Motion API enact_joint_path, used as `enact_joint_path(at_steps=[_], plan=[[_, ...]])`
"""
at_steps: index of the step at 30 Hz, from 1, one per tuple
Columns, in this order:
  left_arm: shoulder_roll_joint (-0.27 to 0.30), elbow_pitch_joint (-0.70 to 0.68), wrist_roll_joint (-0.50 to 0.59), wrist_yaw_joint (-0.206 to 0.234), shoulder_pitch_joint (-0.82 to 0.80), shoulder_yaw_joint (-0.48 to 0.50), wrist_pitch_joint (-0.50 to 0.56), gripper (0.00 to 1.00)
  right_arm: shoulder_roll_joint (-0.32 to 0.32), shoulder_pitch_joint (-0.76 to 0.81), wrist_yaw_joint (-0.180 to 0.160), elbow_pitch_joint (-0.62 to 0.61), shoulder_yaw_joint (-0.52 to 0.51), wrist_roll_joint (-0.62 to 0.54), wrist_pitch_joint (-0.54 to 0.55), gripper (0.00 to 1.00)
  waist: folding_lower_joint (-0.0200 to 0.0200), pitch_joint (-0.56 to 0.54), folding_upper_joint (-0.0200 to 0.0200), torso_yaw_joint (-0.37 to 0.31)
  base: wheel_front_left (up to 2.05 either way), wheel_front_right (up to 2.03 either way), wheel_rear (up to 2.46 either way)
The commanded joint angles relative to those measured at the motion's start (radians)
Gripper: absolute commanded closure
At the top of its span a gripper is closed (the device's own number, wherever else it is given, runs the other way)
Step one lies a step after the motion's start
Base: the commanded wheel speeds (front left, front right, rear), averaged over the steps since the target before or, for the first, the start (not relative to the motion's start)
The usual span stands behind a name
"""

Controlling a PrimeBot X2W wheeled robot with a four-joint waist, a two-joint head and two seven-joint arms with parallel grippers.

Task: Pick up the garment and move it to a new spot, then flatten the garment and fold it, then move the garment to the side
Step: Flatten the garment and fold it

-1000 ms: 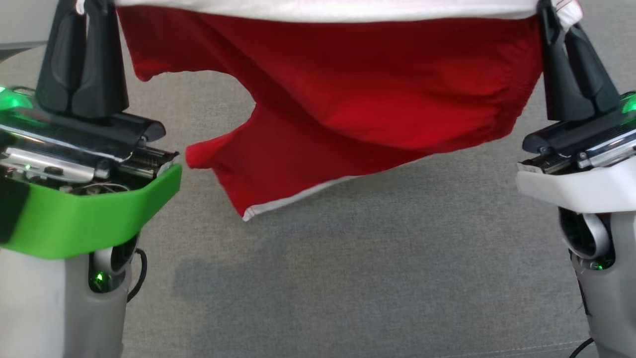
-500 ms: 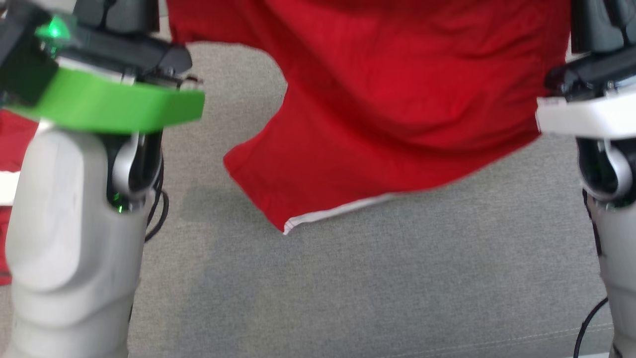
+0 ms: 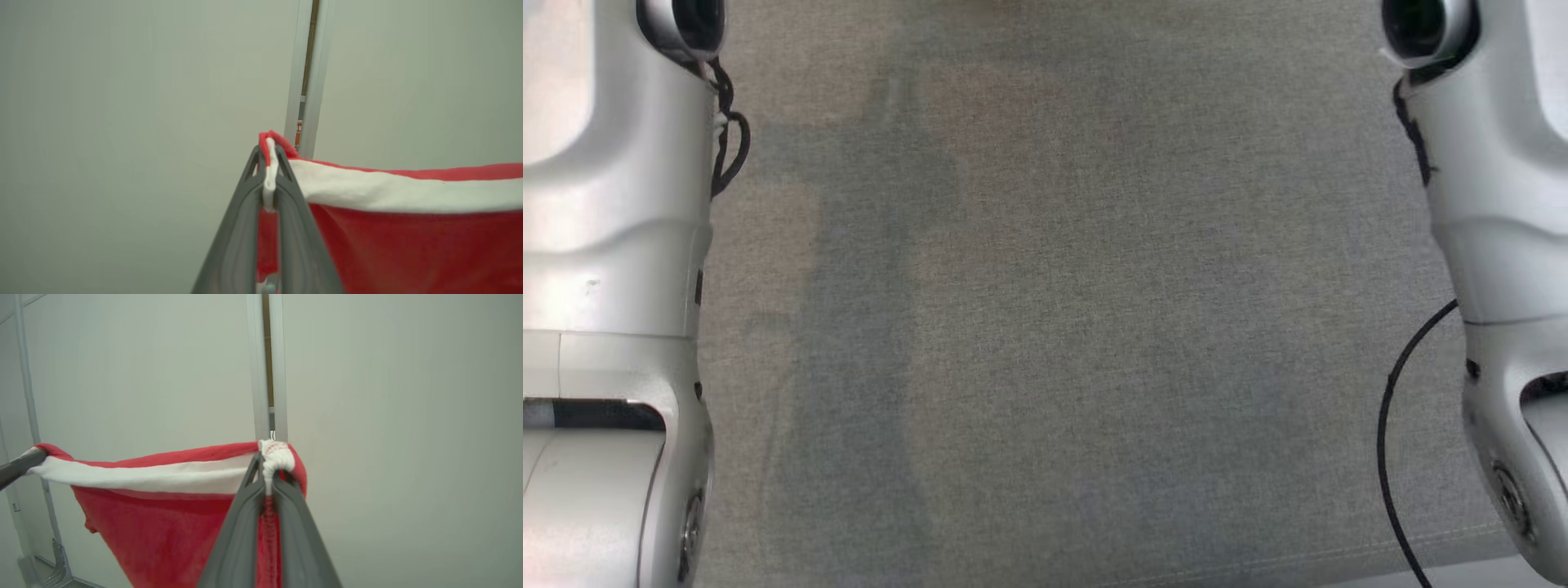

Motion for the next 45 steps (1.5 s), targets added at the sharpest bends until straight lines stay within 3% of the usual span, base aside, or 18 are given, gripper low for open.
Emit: enact_joint_path(at_steps=[1, 6, 11, 15, 30, 39, 45], plan=[[-0.002, 0.053, 0.008, 0.008, 0.005, 0.009, -0.007, 1.00, 0.016, -0.012, -0.001, 0.063, 0.010, -0.005, -0.014, 1.00, 0.0000, 0.005, 0.0000, -0.002, 0.00, 0.00, 0.00], [-0.019, 0.185, 0.006, 0.023, 0.116, 0.063, -0.005, 1.00, 0.067, 0.038, -0.001, 0.267, 0.105, 0.000, -0.033, 1.00, 0.0000, 0.029, 0.0000, -0.008, 0.00, 0.00, 0.00], [-0.038, 0.241, 0.008, 0.004, 0.254, 0.096, -0.006, 1.00, 0.083, 0.178, -0.001, 0.284, 0.176, 0.046, -0.034, 1.00, 0.0000, 0.050, 0.0000, -0.008, 0.00, 0.00, 0.00], [-0.044, 0.199, 0.026, -0.020, 0.376, 0.114, -0.006, 1.00, 0.085, 0.334, -0.001, 0.193, 0.194, 0.079, -0.033, 1.00, 0.0000, 0.054, 0.0000, -0.009, 0.00, 0.00, 0.00], [-0.050, -0.308, 0.094, -0.059, 1.003, 0.207, -0.006, 1.00, 0.029, 1.049, -0.001, -0.351, 0.108, 0.039, -0.033, 1.00, 0.0000, -0.129, 0.0000, 0.008, 0.00, 0.00, 0.00], [-0.050, -0.554, 0.076, -0.018, 1.278, 0.211, 0.021, 1.00, 0.033, 1.332, -0.001, -0.530, 0.086, 0.002, -0.033, 1.00, 0.0000, -0.196, 0.0000, 0.002, 0.00, 0.00, 0.00], [-0.049, -0.663, 0.062, 0.011, 1.324, 0.200, 0.086, 1.00, 0.037, 1.358, -0.001, -0.568, 0.081, 0.006, -0.005, 1.00, 0.0000, -0.194, 0.0000, -0.011, 0.00, 0.00, 0.00]])
